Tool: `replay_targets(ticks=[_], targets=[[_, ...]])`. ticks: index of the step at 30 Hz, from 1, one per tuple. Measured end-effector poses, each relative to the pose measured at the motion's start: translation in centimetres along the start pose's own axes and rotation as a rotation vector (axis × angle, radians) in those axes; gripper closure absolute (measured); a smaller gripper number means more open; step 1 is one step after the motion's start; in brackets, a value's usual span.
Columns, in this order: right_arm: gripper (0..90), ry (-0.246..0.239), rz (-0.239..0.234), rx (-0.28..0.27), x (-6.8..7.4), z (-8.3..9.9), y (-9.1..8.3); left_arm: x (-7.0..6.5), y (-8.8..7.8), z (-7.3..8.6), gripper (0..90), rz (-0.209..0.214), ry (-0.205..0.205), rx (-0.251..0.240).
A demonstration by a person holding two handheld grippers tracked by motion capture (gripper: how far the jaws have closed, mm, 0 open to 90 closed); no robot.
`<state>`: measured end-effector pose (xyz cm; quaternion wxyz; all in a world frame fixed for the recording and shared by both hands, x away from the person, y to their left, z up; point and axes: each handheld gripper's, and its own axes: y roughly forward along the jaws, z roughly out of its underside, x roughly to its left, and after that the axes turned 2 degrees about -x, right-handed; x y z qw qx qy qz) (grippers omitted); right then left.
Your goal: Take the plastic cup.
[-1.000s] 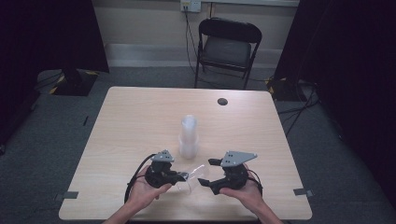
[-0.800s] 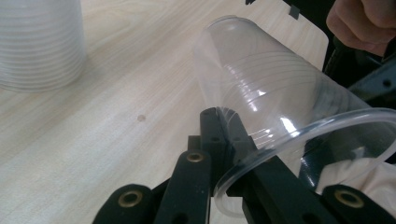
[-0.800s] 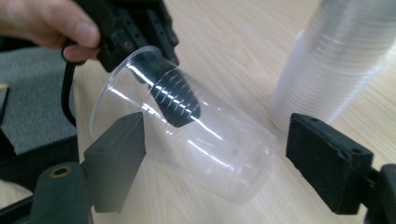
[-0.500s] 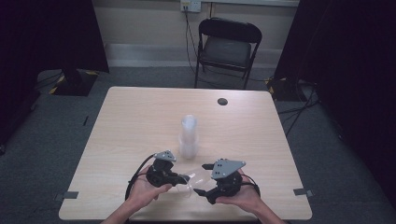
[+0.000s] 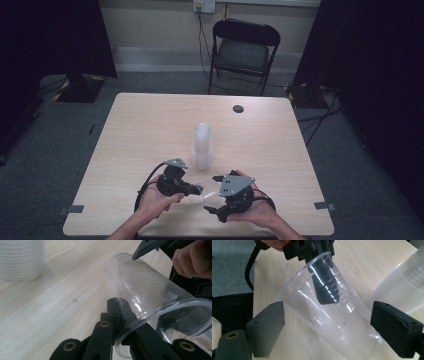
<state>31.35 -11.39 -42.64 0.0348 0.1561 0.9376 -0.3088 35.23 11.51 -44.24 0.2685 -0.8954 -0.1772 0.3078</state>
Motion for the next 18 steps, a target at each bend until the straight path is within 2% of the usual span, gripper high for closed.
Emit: replay_targets(ticks=[1,2,5,11,12,15,18], targets=[[11.6,0.0,0.0,0.0,0.0,0.0,0.0,0.0,0.0,0.0,90.0,0.0,0.0,0.0],[11.2,-0.01,-0.005,0.005,0.0,-0.1,0.2,0.1,-0.2,-0.3,90.0,0.02,-0.024,0.004],[11.3,-0.021,0.003,0.007,-0.1,-0.2,0.4,0.1,-0.4,-0.5,90.0,0.012,-0.022,0.002],[10.8,-0.068,0.023,0.027,0.3,-0.7,1.3,-0.4,-0.2,-0.9,89.6,0.034,-0.019,0.005],[10.8,-0.072,0.024,0.033,0.3,-0.7,1.5,-0.4,-0.1,-0.9,89.6,0.021,-0.015,0.012],[10.9,-0.064,0.023,0.041,0.3,-0.6,1.7,-0.4,0.0,-0.9,89.7,0.015,-0.03,0.019],[12.7,-0.076,0.037,0.05,0.5,-0.5,1.9,-0.3,0.2,-1.0,89.8,0.018,-0.05,0.028]])
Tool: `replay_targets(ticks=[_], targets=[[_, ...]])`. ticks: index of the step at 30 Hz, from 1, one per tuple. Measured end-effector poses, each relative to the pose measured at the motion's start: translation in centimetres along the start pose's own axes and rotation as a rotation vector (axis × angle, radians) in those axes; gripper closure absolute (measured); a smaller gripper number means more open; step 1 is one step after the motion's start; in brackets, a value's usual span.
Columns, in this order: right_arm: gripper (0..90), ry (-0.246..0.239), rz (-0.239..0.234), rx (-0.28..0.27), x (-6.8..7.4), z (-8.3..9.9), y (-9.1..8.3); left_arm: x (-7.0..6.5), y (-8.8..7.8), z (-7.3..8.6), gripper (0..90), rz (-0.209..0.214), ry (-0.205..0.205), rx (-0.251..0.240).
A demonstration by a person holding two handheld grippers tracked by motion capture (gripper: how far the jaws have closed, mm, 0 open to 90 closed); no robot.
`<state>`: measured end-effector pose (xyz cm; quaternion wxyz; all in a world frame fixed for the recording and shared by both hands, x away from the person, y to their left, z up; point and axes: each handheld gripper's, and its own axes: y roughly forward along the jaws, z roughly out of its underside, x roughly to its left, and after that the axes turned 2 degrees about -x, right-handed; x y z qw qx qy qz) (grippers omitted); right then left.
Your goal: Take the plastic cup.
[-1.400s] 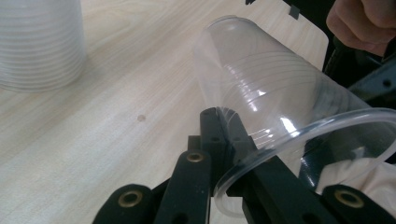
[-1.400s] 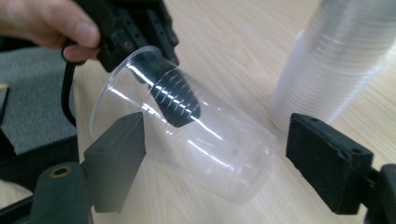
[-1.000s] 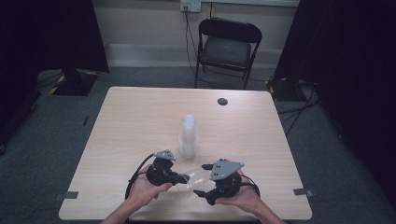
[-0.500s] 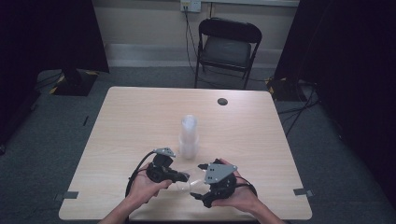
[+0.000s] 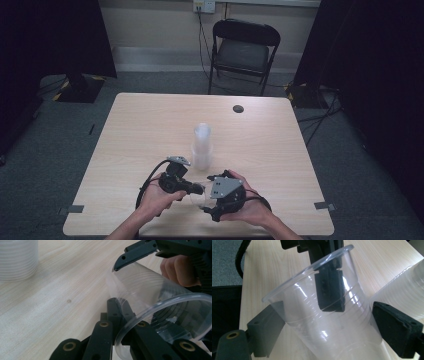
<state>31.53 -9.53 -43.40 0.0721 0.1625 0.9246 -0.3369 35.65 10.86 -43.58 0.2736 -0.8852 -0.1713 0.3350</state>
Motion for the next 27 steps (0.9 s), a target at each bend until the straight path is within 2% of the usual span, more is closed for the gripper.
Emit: replay_targets(ticks=[3,7,10,11,12,14,20,23,27], targets=[[13.8,-0.02,0.017,0.0,0.1,0.0,0.1,-0.1,0.2,-0.1,89.8,0.002,-0.006,-0.001],[14.7,-0.033,0.012,0.006,0.3,0.0,0.3,-0.2,0.5,-0.1,89.7,-0.001,0.003,0.011],[15.4,-0.027,0.012,0.003,0.4,-0.1,0.5,-0.2,0.6,-0.2,88.9,-0.007,0.008,0.01],[15.4,-0.019,0.016,0.007,0.4,-0.1,0.5,-0.3,0.7,-0.1,88.7,-0.034,0.027,0.005],[16.8,-0.003,0.006,0.004,0.3,-0.2,0.6,-0.3,0.8,-0.2,88.5,-0.035,0.028,0.009],[19.4,-0.016,-0.006,0.003,0.5,-0.3,0.8,-0.3,1.0,-0.2,88.4,-0.047,0.018,0.02],[22.3,-0.03,-0.003,-0.022,0.8,-0.8,0.8,-0.3,1.3,-0.1,88.2,-0.049,0.024,0.034],[23.7,-0.026,0.006,-0.032,0.8,-0.8,0.7,-0.2,1.3,-0.1,88.3,-0.062,0.01,0.037],[26.3,-0.026,0.005,-0.041,0.8,-0.8,0.5,-0.2,1.4,-0.1,88.4,-0.055,0.023,0.04]])
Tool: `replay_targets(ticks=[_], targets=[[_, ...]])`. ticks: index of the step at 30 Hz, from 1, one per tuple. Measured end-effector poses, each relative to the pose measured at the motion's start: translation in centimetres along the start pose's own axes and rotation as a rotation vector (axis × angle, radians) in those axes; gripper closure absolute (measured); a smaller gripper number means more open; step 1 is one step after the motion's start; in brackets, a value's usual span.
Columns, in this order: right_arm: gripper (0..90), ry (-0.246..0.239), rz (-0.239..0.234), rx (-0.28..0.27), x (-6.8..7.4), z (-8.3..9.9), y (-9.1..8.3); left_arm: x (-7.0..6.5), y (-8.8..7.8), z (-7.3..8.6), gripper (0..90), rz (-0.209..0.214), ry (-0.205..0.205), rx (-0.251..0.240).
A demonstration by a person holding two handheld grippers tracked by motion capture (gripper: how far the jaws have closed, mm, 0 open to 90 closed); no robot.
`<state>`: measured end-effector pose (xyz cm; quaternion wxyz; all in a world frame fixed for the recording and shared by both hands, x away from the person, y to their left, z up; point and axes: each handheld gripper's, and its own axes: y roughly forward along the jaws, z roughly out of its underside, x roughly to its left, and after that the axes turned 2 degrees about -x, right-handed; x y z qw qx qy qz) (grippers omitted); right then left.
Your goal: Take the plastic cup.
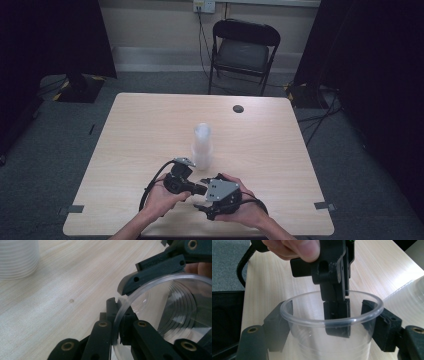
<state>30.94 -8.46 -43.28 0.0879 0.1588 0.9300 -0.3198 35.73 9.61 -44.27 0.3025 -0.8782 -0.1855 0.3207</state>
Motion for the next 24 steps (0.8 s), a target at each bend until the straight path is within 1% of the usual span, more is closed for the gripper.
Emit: replay_targets(ticks=[2,4,7,8,9,12,15,17,18,19,20,21,22,23,24], targets=[[26.3,-0.003,0.0,0.003,0.02,0.01,0.04,-0.01,0.09,0.02,88.4,0.0,0.003,0.005],[25.8,0.0,-0.001,0.009,0.07,0.06,0.16,-0.1,0.14,0.07,88.4,-0.011,0.008,0.004],[24.3,0.007,-0.015,0.019,0.02,0.1,0.35,-0.23,0.27,0.1,88.5,-0.012,0.007,0.006],[24.5,0.008,-0.017,0.021,0.05,0.1,0.38,-0.15,0.22,0.16,88.5,0.001,0.006,0.002],[26.0,0.007,-0.019,0.02,0.07,0.08,0.36,-0.2,0.19,0.17,88.4,-0.005,0.004,-0.004],[27.0,0.004,-0.017,0.013,0.1,0.05,0.3,-0.19,0.07,0.16,88.2,-0.001,0.008,-0.008],[28.1,0.025,-0.028,0.009,-0.1,-0.08,0.08,-0.38,0.0,0.24,87.3,-0.005,0.012,-0.021],[28.4,0.024,-0.031,0.007,-0.1,-0.07,0.06,-0.41,-0.07,0.3,87.3,-0.006,0.019,-0.022],[28.7,0.025,-0.033,0.001,-0.08,-0.06,0.01,-0.39,-0.21,0.49,86.3,-0.006,0.02,-0.038],[28.7,0.025,-0.033,0.001,-0.08,-0.06,0.01,-0.39,-0.21,0.49,85.9,-0.006,0.02,-0.038],[28.8,0.024,-0.029,-0.003,-0.06,-0.08,-0.05,-0.41,-0.23,0.59,85.9,-0.005,0.017,-0.048],[29.0,0.036,-0.028,-0.009,-0.13,-0.1,-0.14,-0.4,-0.35,0.69,84.5,-0.006,0.024,-0.064],[29.0,0.036,-0.028,-0.009,-0.13,-0.1,-0.14,-0.4,-0.35,0.69,83.4,-0.006,0.024,-0.064],[29.0,0.041,-0.022,-0.014,-0.2,-0.11,-0.22,-0.37,-0.4,0.73,82.8,-0.013,0.034,-0.083],[29.0,0.041,-0.022,-0.014,-0.2,-0.11,-0.22,-0.37,-0.4,0.73,82.2,-0.013,0.034,-0.083]])
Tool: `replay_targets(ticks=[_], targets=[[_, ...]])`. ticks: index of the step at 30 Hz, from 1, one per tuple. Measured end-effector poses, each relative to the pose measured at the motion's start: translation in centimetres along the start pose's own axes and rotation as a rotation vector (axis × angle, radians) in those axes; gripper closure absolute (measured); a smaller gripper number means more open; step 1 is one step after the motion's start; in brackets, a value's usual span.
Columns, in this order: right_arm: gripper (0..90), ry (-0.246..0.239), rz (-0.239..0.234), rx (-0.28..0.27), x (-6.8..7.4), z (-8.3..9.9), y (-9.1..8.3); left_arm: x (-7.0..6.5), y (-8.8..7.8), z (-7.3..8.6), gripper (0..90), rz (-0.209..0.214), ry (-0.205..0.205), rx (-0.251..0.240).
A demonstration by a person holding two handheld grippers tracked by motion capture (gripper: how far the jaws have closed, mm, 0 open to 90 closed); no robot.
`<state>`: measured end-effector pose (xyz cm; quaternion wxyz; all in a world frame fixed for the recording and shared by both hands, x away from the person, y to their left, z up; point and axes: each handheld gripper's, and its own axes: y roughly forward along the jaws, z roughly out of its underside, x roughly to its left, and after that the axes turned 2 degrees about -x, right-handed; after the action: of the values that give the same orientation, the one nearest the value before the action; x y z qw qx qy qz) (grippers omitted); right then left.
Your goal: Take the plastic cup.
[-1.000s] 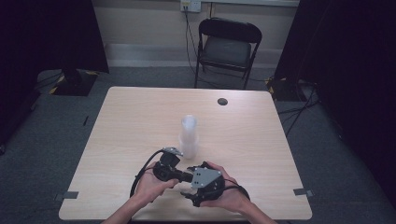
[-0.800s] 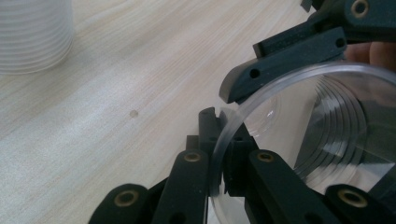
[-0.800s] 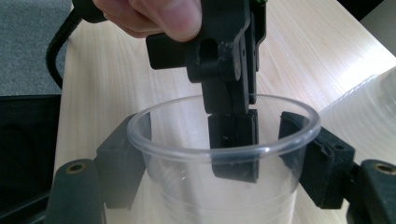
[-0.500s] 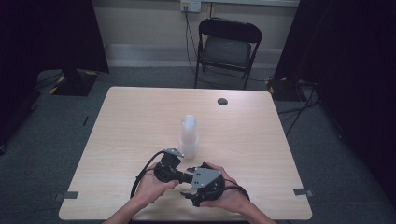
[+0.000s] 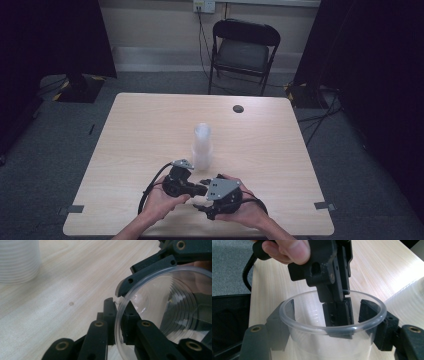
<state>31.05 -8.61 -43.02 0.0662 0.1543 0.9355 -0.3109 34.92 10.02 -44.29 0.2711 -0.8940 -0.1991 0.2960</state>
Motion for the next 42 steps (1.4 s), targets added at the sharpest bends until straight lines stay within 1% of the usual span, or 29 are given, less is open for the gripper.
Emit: replay_targets(ticks=[2,3,4,7,9,10,11,12,13,15,17,18,19,21,22,23,24,25,26,27,28,29,30,31,32,36,39,41,42], targets=[[29.0,0.004,0.006,0.001,0.0,-0.1,-0.1,0.0,0.0,0.0,81.3,-0.005,0.004,-0.014],[29.0,0.003,0.009,0.0,-0.1,-0.2,0.0,0.0,-0.1,0.1,79.4,-0.014,0.013,-0.032],[29.0,0.003,0.009,0.0,-0.1,-0.2,0.0,0.0,-0.1,0.1,78.1,-0.014,0.013,-0.032],[29.1,0.014,0.013,-0.006,-0.4,-0.2,-0.1,0.3,-0.3,0.1,76.9,-0.015,0.006,-0.066],[29.3,0.03,0.016,-0.013,-0.7,-0.1,-0.3,0.3,-0.6,0.2,71.9,-0.028,0.023,-0.098],[29.3,0.031,0.018,-0.014,-0.7,-0.1,-0.3,0.3,-0.6,0.2,70.1,-0.028,0.023,-0.098],[29.3,0.031,0.018,-0.014,-0.7,-0.1,-0.3,0.3,-0.7,0.3,70.1,-0.04,0.034,-0.119],[29.2,0.034,0.026,-0.014,-0.8,-0.1,-0.3,0.3,-0.8,0.4,69.2,-0.038,0.045,-0.121],[29.2,0.036,0.028,-0.013,-0.8,0.0,-0.3,0.2,-1.0,0.4,68.1,-0.053,0.053,-0.146],[29.1,0.034,0.032,-0.013,-0.8,0.0,-0.4,0.3,-1.1,0.4,67.1,-0.058,0.063,-0.154],[29.2,0.053,0.046,-0.014,-1.0,0.3,-0.5,0.3,-1.3,0.4,63.1,-0.067,0.07,-0.175],[29.2,0.057,0.051,-0.015,-1.1,0.3,-0.6,0.2,-1.5,0.4,60.7,-0.082,0.071,-0.192],[29.2,0.057,0.051,-0.015,-1.1,0.3,-0.6,0.2,-1.5,0.4,59.0,-0.082,0.071,-0.192],[29.2,0.072,0.056,-0.018,-1.3,0.5,-0.7,0.1,-1.9,0.6,56.8,-0.105,0.082,-0.223],[29.2,0.072,0.056,-0.018,-1.3,0.5,-0.7,0.1,-1.9,0.6,54.6,-0.105,0.082,-0.223],[29.1,0.075,0.061,-0.019,-1.4,0.5,-0.8,-0.1,-1.9,0.8,54.6,-0.12,0.082,-0.244],[29.1,0.079,0.07,-0.013,-1.4,0.6,-0.8,-0.1,-2.2,0.8,52.1,-0.131,0.093,-0.245],[29.2,0.087,0.074,-0.011,-1.6,0.8,-0.8,-0.3,-2.6,0.9,45.9,-0.144,0.098,-0.291],[29.2,0.087,0.074,-0.011,-1.6,0.8,-0.8,-0.3,-2.6,0.9,42.6,-0.144,0.098,-0.291],[29.2,0.098,0.081,-0.012,-1.8,0.9,-0.9,-0.4,-2.9,1.0,40.7,-0.151,0.102,-0.301],[29.1,0.101,0.085,-0.015,-1.9,1.0,-1.0,-0.3,-3.2,1.0,37.7,-0.145,0.107,-0.313],[29.2,0.108,0.089,-0.019,-2.1,1.0,-1.0,-0.2,-3.5,1.1,35.3,-0.158,0.108,-0.33],[29.2,0.108,0.089,-0.019,-2.1,1.0,-1.0,-0.2,-3.5,1.1,33.0,-0.158,0.108,-0.33],[29.2,0.114,0.093,-0.021,-2.2,1.0,-1.1,-0.1,-3.5,1.2,33.0,-0.168,0.112,-0.338],[29.2,0.124,0.104,-0.021,-2.5,1.1,-1.2,0.0,-3.7,1.2,30.2,-0.181,0.121,-0.351],[29.2,0.147,0.12,-0.022,-3.0,1.4,-1.4,0.0,-3.8,1.3,27.1,-0.196,0.137,-0.376],[29.2,0.178,0.147,-0.03,-3.6,1.7,-1.7,-0.1,-3.9,1.3,24.3,-0.213,0.156,-0.382],[29.2,0.186,0.155,-0.031,-3.8,1.7,-1.8,-0.1,-4.0,1.3,24.2,-0.216,0.161,-0.387],[29.2,0.206,0.171,-0.035,-4.1,1.9,-2.1,0.0,-4.2,1.3,22.9,-0.221,0.165,-0.383]])
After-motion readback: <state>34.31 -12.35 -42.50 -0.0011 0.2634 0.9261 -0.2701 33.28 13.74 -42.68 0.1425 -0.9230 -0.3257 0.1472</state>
